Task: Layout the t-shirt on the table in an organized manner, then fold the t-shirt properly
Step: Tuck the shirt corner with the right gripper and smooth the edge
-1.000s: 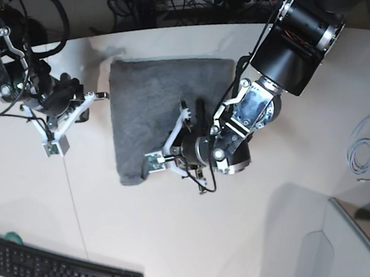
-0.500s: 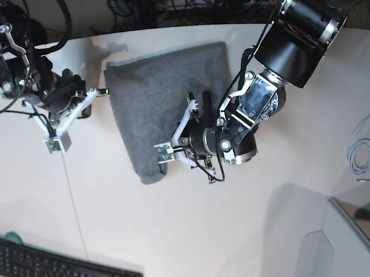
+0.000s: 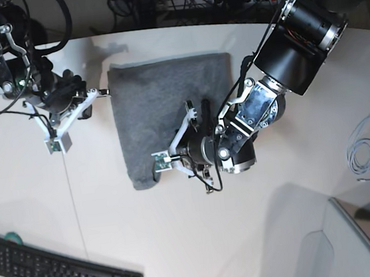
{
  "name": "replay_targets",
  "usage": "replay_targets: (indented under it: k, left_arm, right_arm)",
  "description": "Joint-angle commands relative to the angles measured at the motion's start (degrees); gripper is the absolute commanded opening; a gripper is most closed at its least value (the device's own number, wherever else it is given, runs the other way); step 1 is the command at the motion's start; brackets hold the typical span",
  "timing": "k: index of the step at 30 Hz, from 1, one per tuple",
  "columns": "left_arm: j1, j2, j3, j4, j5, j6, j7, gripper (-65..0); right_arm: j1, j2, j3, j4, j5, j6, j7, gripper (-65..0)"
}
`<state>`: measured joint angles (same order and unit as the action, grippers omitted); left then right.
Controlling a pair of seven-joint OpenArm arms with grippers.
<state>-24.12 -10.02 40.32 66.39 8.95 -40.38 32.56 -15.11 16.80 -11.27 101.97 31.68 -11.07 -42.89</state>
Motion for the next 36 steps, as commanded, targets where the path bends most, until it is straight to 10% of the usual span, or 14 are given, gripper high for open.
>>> replay_targets:
  k: [1,7,14,23,25,30,36]
  left_arm:
    - [-1.42,-0.04,-0.53,1.08,-0.2,0.38,-0.69,-40.0]
    - [-1.51,-0.04,-0.8,1.17,-0.2,0.38,-0.69,0.0]
    - [-2.03,-2.24,-6.43,14.88,-0.82,0.38,4.76,0.0]
    - [10.54,-8.13,-33.06,27.19,-0.91,0.38,10.56,0.0]
    - [14.49,-8.13,-39.92,21.92,-0.91,0.38,10.13,-10.2]
    - [22.49,-7.87,-53.55,7.94,-0.91,0.38,-2.89,-65.0]
    - [23.99,-4.97,-63.04,-1.73,-0.99,0.38,-13.26,-65.0]
  right_arm:
    - [0.56,0.3,0.06,1.02,0.19,0.39,0.83,-65.0]
    - [0.56,0.3,0.06,0.93,0.19,0.39,0.83,-65.0]
    - [0.65,-0.75,0.06,0.93,0.01,0.57,0.83,-65.0]
    - [6.19,-0.4,-0.12,0.75,0.1,1.88,0.56,-65.0]
    - [9.88,-0.93,-0.12,-1.18,0.19,6.1,0.56,-61.8]
    - [20.52,-5.94,-0.12,-11.03,-0.08,14.81,0.13,-39.6]
    - [31.16,-10.51,-0.21,-27.29,-0.25,20.08,-1.11,-31.5]
